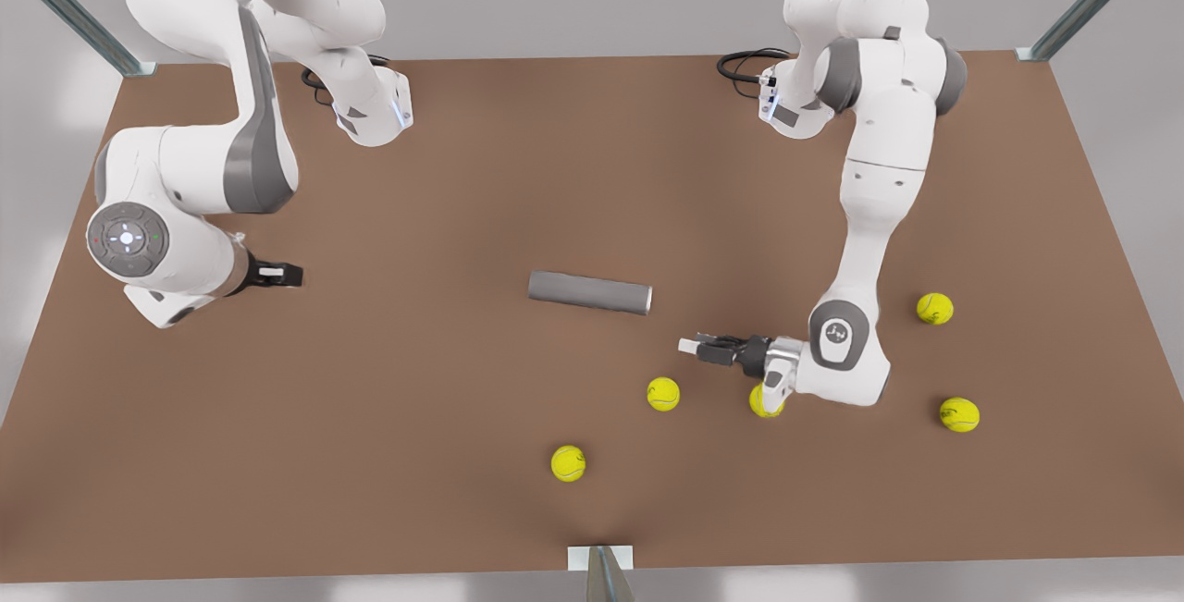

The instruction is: Put the tennis tube upright

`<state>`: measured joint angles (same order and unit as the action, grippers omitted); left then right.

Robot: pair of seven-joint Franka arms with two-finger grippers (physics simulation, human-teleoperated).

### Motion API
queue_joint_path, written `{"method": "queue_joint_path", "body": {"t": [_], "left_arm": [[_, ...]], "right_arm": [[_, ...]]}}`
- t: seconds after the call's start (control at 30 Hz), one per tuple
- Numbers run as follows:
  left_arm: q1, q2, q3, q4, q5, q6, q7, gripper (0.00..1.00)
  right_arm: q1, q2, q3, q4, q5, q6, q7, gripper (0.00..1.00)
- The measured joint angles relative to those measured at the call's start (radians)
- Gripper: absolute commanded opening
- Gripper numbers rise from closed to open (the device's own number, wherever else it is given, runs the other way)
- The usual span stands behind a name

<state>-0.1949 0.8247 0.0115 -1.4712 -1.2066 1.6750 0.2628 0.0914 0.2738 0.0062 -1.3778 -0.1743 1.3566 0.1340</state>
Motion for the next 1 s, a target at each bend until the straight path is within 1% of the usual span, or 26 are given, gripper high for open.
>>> {"method": "queue_joint_path", "body": {"t": [0.03,0.1,0.13,0.17,0.3,0.37,0.43,0.47,0.7,0.87,1.0], "left_arm": [[0.003,-0.010,0.002,-0.036,-0.029,0.000,0.062,1.00],[0.001,-0.013,0.002,-0.044,-0.038,0.002,0.114,1.00],[-0.021,-0.025,0.001,-0.077,-0.037,0.037,0.113,1.00],[-0.053,-0.047,-0.001,-0.131,-0.040,0.122,0.110,1.00],[-0.060,-0.048,-0.004,-0.187,-0.058,0.133,0.195,1.00],[-0.061,-0.093,-0.004,-0.270,-0.061,0.161,0.207,1.00],[-0.066,-0.134,-0.008,-0.359,-0.071,0.230,0.249,1.00],[-0.067,-0.139,-0.042,-0.379,-0.091,0.267,0.250,1.00],[-0.065,-0.094,-0.096,-0.373,-0.216,0.278,0.320,1.00],[-0.066,-0.076,-0.107,-0.354,-0.242,0.276,0.349,1.00],[-0.097,-0.066,-0.110,-0.351,-0.251,0.276,0.351,1.00]], "right_arm": [[-0.020,-0.004,0.000,0.000,0.003,0.000,-0.003,1.00],[-0.052,-0.002,0.006,0.024,0.023,0.009,-0.002,1.00],[-0.045,-0.004,0.006,0.028,0.025,0.009,-0.002,1.00],[-0.047,-0.004,0.006,0.028,0.024,0.009,-0.002,1.00],[-0.046,-0.005,0.008,0.028,0.024,0.004,-0.003,1.00],[-0.045,-0.005,0.008,0.028,0.023,0.001,-0.004,1.00],[-0.044,-0.005,0.008,0.028,0.022,0.001,-0.002,1.00],[-0.039,-0.005,0.008,0.028,0.024,0.002,-0.001,1.00],[-0.033,-0.006,0.012,0.026,0.030,-0.002,-0.001,1.00],[-0.033,-0.005,0.012,0.025,0.030,-0.001,0.001,1.00],[-0.033,-0.005,0.012,0.023,0.032,-0.002,0.001,1.00]]}}
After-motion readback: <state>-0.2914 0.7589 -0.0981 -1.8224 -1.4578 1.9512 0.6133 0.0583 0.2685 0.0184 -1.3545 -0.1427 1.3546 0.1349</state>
